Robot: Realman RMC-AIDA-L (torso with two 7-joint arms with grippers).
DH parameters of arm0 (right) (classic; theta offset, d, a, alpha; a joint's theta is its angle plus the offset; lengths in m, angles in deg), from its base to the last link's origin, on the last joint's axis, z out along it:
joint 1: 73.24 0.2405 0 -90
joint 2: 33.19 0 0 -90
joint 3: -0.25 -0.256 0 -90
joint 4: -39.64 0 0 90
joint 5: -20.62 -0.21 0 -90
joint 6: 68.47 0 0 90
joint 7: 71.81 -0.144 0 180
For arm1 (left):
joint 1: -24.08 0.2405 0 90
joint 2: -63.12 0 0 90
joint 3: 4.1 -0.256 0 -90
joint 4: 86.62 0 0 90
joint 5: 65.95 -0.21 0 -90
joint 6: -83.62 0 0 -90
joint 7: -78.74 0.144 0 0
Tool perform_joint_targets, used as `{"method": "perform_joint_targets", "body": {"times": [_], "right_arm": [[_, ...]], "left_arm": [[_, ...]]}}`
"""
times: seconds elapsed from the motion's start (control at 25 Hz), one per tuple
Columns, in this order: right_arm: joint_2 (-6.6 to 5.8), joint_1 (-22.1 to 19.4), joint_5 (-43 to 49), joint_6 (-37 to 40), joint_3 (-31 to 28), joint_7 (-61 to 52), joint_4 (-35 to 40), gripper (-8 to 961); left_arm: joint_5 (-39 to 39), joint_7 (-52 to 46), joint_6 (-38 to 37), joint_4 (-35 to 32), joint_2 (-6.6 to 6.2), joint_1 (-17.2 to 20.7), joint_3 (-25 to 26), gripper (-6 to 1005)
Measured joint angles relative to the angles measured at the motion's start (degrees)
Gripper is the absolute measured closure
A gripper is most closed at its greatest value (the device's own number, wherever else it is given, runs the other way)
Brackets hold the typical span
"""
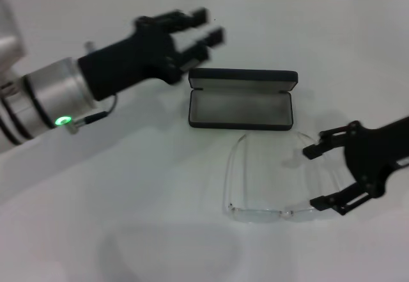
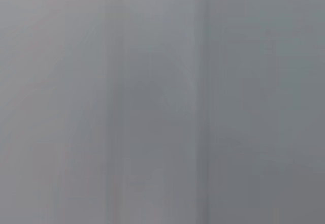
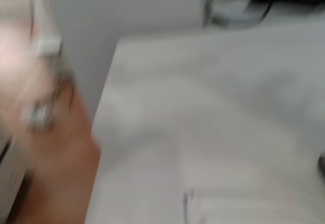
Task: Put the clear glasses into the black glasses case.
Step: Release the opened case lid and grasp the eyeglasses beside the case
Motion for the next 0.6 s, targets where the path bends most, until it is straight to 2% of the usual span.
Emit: {"method": "perform_joint_targets", "body": {"times": [0.08, 0.2, 0.28, 0.4, 0.6], "right_arm": [[0.74, 4.2, 4.8, 0.3, 3.3, -4.6, 1.6, 221], [1.15, 8.9, 7.8, -0.3, 9.3, -9.0, 1.2, 223], [1.23, 10.8, 8.4, -1.1, 13.5, -11.3, 1.1, 225], [1.4, 12.8, 9.4, -3.8, 18.4, -13.6, 0.9, 227], [1.57, 15.6, 9.6, -6.4, 26.3, -16.5, 0.2, 230]], "left_arm": [[3.6, 3.9, -2.0, 6.9, -0.14, -0.5, 2.9, 562], [4.5, 6.0, -3.9, 12.1, -0.15, -1.3, 6.2, 561], [4.6, 6.0, -3.8, 13.0, -0.04, -1.5, 7.0, 561], [4.7, 5.5, -3.5, 13.3, 0.01, -1.4, 7.6, 437], [4.9, 5.1, -3.0, 14.9, 0.0, -1.5, 9.3, 333]]}}
